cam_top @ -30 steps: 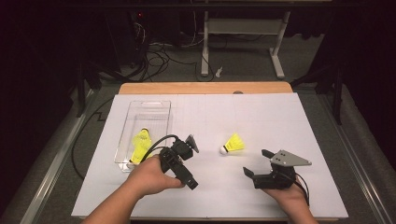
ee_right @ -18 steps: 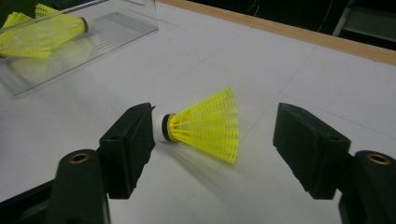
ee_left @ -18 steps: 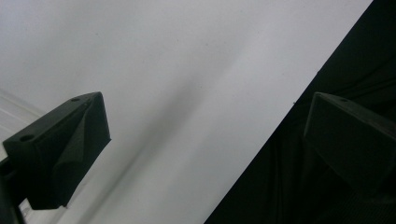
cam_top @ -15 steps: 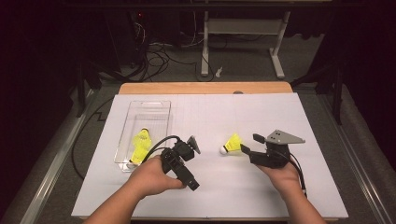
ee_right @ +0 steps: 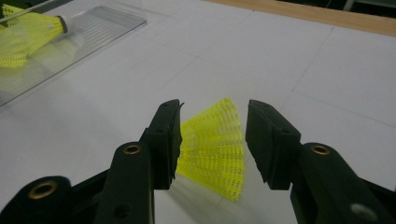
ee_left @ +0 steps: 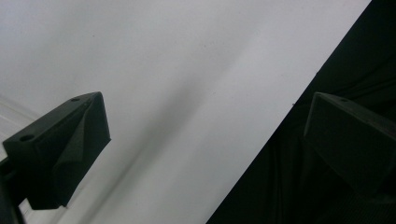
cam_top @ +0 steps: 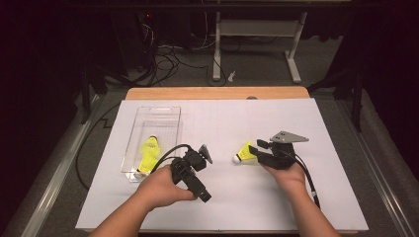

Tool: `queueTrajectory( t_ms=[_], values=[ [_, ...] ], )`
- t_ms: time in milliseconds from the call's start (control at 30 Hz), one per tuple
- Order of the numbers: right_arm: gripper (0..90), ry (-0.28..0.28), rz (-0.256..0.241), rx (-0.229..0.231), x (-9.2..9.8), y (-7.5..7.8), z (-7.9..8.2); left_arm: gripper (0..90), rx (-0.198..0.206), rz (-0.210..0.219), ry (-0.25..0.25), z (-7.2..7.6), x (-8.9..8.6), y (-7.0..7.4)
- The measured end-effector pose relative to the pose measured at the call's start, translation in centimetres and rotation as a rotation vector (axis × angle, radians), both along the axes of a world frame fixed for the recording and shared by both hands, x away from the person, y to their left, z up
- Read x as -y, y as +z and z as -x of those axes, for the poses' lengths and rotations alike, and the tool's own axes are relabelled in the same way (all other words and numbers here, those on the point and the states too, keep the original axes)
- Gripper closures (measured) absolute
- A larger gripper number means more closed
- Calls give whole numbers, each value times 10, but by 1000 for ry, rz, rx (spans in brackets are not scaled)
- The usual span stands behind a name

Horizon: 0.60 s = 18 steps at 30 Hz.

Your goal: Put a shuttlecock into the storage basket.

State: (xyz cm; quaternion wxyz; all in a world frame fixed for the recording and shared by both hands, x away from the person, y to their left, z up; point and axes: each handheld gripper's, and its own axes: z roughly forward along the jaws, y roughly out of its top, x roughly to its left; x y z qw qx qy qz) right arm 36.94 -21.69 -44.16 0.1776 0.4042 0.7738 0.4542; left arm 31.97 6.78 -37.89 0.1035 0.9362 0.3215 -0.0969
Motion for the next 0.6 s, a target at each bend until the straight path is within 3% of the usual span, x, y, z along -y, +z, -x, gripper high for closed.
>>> queueTrajectory(
  t_ms=[200,600],
  values=[
    [629,10,-29,-16,1,-4,-4,13,0,5,3,-1,-1,0],
    [720,24,-18,-27,-5,-10,-5,16,6,4,-2,0,2,-3]
  ],
)
